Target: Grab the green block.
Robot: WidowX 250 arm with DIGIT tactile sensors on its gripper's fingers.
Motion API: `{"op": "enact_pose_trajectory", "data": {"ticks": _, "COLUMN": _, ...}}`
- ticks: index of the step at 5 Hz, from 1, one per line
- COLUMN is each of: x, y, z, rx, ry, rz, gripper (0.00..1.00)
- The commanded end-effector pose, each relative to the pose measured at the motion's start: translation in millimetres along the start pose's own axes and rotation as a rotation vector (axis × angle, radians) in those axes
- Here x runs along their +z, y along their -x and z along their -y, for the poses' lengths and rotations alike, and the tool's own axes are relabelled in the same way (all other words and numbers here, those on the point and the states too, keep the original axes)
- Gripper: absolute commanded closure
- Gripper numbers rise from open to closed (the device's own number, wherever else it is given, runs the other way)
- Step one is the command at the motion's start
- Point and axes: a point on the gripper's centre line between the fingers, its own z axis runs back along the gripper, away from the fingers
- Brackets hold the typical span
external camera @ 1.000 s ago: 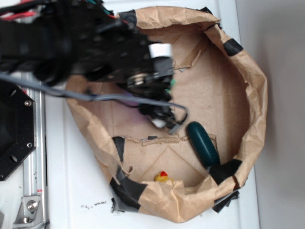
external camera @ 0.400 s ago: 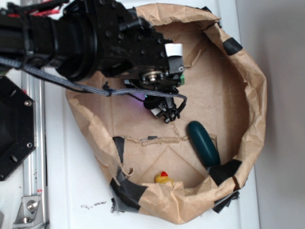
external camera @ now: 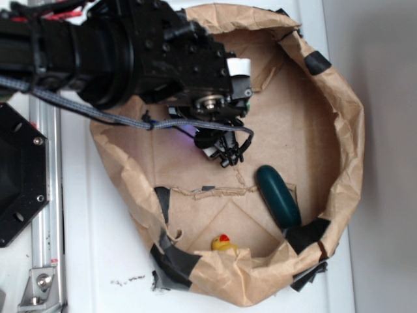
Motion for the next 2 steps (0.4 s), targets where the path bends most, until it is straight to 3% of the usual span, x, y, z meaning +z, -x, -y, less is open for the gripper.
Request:
{"op": "enact_pose_trajectory", "data": {"ticks": 1, "x": 105, "y": -18, "z": 4, "rx": -0.374, "ry": 0.055, "rz": 0.221, "gripper": 1.0}}
{"op": "enact_pose_trajectory", "data": {"ticks": 2, "x": 155, "y": -12, "z": 15, "rx": -0.435, "ry": 0.113, "rz": 0.221, "gripper": 1.0}}
